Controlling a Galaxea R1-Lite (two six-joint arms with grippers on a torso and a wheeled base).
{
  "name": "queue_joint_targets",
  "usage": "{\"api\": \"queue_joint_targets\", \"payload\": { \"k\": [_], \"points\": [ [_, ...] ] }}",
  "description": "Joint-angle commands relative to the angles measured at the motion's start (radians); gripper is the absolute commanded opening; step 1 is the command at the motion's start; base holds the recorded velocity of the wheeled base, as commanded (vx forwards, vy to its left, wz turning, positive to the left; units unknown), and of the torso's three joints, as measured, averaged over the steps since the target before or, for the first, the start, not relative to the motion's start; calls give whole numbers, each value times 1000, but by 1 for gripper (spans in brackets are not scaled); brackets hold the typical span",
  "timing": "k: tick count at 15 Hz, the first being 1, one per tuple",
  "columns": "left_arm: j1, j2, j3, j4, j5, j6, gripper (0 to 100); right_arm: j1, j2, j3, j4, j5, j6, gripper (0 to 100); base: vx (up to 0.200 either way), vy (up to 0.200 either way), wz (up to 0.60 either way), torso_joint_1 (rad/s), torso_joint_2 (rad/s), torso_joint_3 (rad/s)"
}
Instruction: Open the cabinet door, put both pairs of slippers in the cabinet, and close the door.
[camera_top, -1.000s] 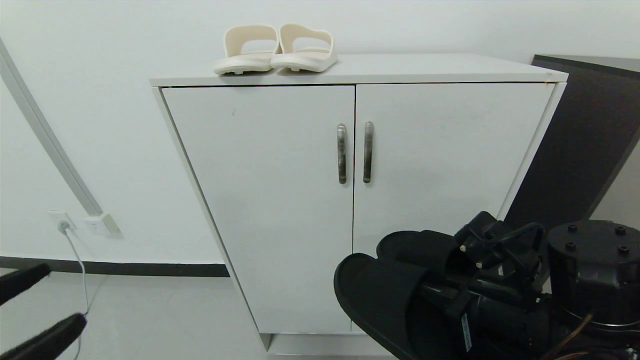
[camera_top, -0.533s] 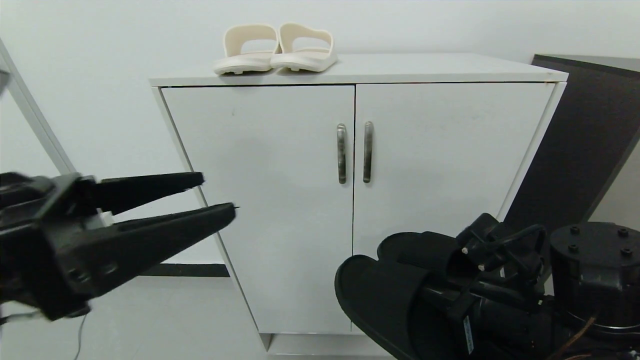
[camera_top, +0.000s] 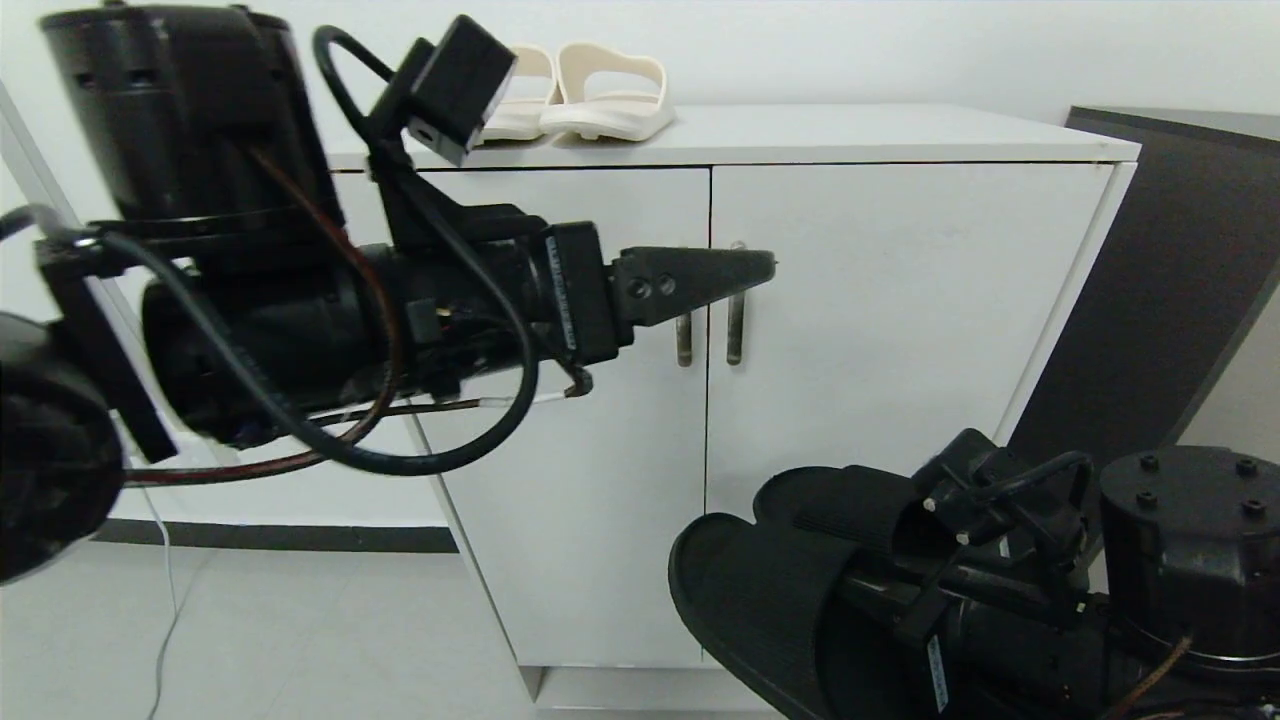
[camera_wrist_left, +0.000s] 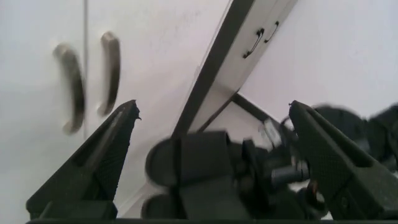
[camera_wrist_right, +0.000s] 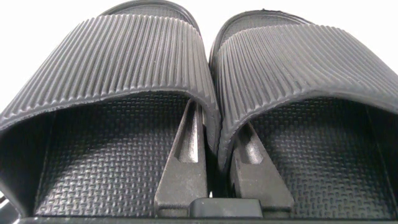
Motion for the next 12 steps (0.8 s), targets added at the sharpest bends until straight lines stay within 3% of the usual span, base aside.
{"api": "queue_joint_targets", "payload": {
  "k": [1, 2, 6, 9, 12],
  "points": [
    [-9, 113, -97, 1, 0, -32, 100, 3, 8, 0, -1, -1, 0, 0, 0, 0, 0, 0, 0, 0],
    [-9, 136, -123, 4, -2, -54, 100, 4, 8, 0, -1, -1, 0, 0, 0, 0, 0, 0, 0, 0],
    [-9, 194, -158, 5, 7, -57, 100, 4, 8, 0, 1, -1, -1, 0, 0, 0, 0, 0, 0, 0],
    [-26, 225, -189, 21, 101, -55, 100, 6, 11, 0, 3, -1, -1, 0, 0, 0, 0, 0, 0, 0],
    [-26, 239, -201, 28, 126, -55, 100, 6, 11, 0, 3, -1, -1, 0, 0, 0, 0, 0, 0, 0]
  ]
}}
